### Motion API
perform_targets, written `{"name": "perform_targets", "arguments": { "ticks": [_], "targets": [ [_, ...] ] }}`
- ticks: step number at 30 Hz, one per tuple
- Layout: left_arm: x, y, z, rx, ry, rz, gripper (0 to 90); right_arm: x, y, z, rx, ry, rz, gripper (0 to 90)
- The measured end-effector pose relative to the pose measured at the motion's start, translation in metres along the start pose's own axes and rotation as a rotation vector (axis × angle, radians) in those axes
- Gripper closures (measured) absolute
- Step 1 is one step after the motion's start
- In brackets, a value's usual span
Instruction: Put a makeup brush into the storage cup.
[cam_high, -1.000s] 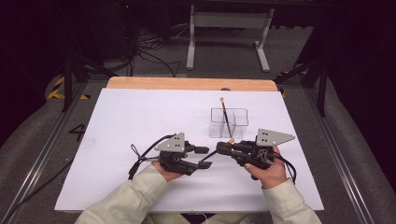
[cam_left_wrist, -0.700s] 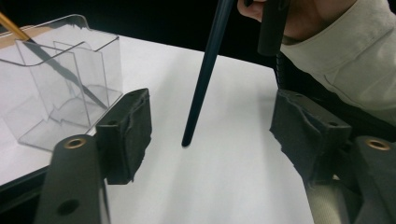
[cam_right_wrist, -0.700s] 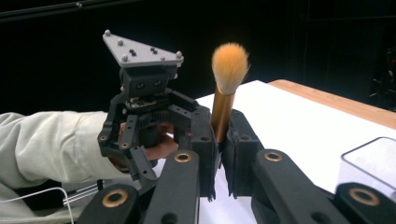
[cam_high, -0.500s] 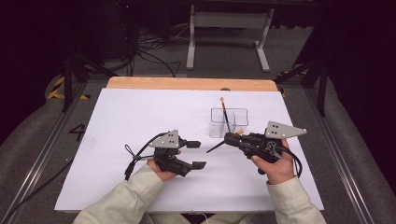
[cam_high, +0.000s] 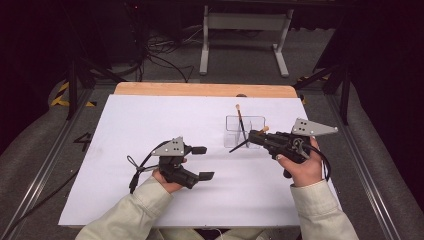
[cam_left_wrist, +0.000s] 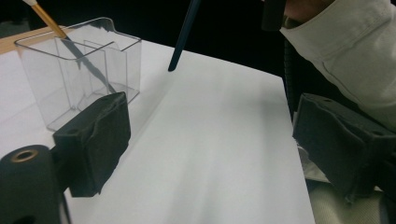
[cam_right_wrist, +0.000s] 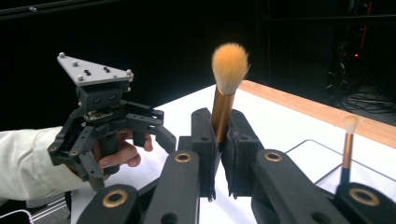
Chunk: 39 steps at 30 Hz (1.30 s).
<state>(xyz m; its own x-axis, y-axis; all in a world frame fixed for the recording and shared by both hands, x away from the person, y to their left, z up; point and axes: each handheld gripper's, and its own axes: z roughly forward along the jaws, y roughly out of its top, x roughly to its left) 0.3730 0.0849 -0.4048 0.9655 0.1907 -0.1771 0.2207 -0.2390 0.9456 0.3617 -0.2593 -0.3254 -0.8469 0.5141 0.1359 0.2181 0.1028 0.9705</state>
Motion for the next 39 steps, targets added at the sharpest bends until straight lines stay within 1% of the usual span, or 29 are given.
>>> {"name": "perform_targets", "arguments": {
  "ticks": [3,6,9,13,14,18,20,26,29,30,32,33,34,36,38,39],
  "targets": [
    [0.0,-0.001,-0.002,-0.005,0.002,-0.02,4.6,-0.004,0.005,-0.001,0.0,-0.008,-0.002,83.8],
    [0.001,-0.001,-0.004,-0.008,0.011,-0.022,3.1,-0.006,0.007,-0.001,0.0,-0.014,0.0,83.8],
    [0.002,-0.002,-0.008,-0.011,0.027,-0.018,2.6,-0.011,0.011,-0.001,0.01,-0.031,0.0,83.8],
    [0.002,-0.004,-0.012,-0.01,0.044,-0.023,2.6,-0.017,0.017,0.0,0.019,-0.048,-0.004,83.8],
    [0.002,-0.004,-0.012,-0.01,0.044,-0.023,2.6,-0.017,0.017,0.0,0.019,-0.048,-0.004,83.8],
    [0.002,-0.006,-0.015,-0.01,0.05,-0.031,2.5,-0.024,0.022,0.001,0.022,-0.066,-0.002,83.8],
    [0.002,-0.006,-0.017,-0.009,0.053,-0.025,2.3,-0.027,0.023,0.001,0.02,-0.072,0.003,83.8],
    [0.002,-0.007,-0.021,-0.012,0.07,-0.027,2.0,-0.037,0.027,0.001,0.034,-0.103,0.012,83.8],
    [0.003,-0.007,-0.025,-0.022,0.078,-0.041,2.0,-0.042,0.031,0.001,0.041,-0.117,0.014,83.8],
    [0.004,-0.007,-0.026,-0.022,0.084,-0.035,2.0,-0.043,0.032,0.001,0.044,-0.121,0.015,83.8],
    [0.004,-0.007,-0.027,-0.028,0.087,-0.039,2.0,-0.044,0.033,0.001,0.048,-0.127,0.018,83.8],
    [0.005,-0.007,-0.029,-0.025,0.09,-0.033,2.0,-0.046,0.035,0.002,0.051,-0.132,0.017,83.8],
    [0.004,-0.008,-0.03,-0.032,0.095,-0.045,1.9,-0.049,0.037,0.002,0.057,-0.139,0.018,83.8],
    [0.004,-0.008,-0.03,-0.03,0.094,-0.046,1.9,-0.05,0.038,0.002,0.058,-0.143,0.017,83.8],
    [0.004,-0.009,-0.032,-0.031,0.099,-0.04,1.9,-0.053,0.039,0.003,0.061,-0.148,0.019,83.8],
    [0.004,-0.009,-0.032,-0.03,0.101,-0.048,1.8,-0.054,0.04,0.002,0.062,-0.151,0.02,83.8]
  ]
}}
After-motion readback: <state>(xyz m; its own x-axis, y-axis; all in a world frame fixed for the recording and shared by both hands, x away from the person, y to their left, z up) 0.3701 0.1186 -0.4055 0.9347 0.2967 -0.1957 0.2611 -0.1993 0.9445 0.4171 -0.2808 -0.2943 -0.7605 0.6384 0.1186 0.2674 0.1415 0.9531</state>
